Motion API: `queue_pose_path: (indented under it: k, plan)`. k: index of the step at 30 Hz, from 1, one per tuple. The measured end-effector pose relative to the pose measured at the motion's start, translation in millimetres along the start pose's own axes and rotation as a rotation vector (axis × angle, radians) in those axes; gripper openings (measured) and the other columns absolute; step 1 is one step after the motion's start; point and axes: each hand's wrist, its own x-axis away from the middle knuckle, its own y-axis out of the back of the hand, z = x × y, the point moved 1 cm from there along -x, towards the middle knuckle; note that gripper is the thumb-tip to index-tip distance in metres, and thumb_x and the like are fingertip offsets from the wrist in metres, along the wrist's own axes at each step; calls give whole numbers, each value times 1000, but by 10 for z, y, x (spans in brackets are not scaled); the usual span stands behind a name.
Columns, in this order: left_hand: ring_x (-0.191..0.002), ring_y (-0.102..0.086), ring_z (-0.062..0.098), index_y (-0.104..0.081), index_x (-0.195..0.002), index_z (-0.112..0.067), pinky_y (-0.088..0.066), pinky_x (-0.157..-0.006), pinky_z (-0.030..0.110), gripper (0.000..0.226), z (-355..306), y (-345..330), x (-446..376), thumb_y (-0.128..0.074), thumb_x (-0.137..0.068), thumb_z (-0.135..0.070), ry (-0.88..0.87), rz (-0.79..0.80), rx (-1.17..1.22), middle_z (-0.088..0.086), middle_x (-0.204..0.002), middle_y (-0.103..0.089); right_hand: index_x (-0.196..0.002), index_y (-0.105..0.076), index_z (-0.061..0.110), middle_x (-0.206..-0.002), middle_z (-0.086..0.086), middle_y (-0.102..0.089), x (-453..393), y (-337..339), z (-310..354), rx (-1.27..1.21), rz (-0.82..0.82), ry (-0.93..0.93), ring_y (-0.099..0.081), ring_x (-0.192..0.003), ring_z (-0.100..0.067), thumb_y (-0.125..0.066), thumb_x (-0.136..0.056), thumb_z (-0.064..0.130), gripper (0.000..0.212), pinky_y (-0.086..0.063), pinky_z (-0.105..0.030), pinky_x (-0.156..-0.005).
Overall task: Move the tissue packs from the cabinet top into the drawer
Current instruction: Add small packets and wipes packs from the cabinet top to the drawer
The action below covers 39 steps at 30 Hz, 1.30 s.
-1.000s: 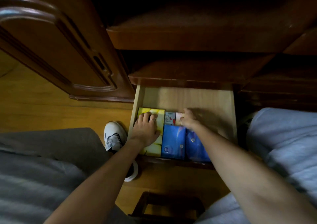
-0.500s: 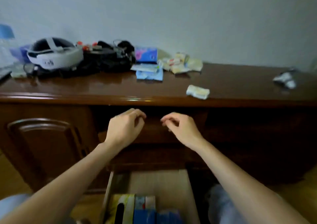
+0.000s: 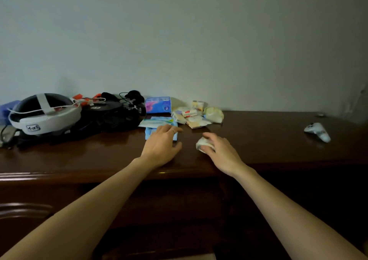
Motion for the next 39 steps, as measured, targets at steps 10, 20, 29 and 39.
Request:
queue_pose_path:
  k: [10,20,29,39]
  plan:
    - [-140,-31,41,-36,-152,-32,-32,-110,52,58,292,-611,-1614,-49,-96,-36,189,224,-130,18,-155,-31,-150,-34,36,-150,-5,-43,-966,-446,-273,345,153,15,-37,-135,-29,-28,-105,49,47,-36,-47,-107]
    - [-121,-51,40,-43,-138,-1,-43,-98,43,44,259,-968,-1735,-50,-97,-13,196,96,-235,21,-139,-45,-148,-38,32,-147,-8,-46,-1049,-470,-285,376,119,42,-40,-133,-30,-30,-105,46,46,-38,-49,-103]
    - [-122,-51,21,-48,-131,-18,-40,-87,26,58,-283,4,10,-70,-77,-21,150,-298,376,3,-137,-49,-140,-36,33,-137,-8,-46,-391,-327,91,138,-41,124,-59,-114,-35,-64,-89,44,60,-50,-43,-85]
    - [-124,-50,0,-57,-132,-30,-41,-98,16,41,-498,-363,2545,-59,-91,-26,441,-402,573,-10,-136,-53,-141,-44,41,-127,17,-45,1911,-1597,92,-418,-273,42,-47,-116,-12,-47,-90,30,53,-45,-28,-94]
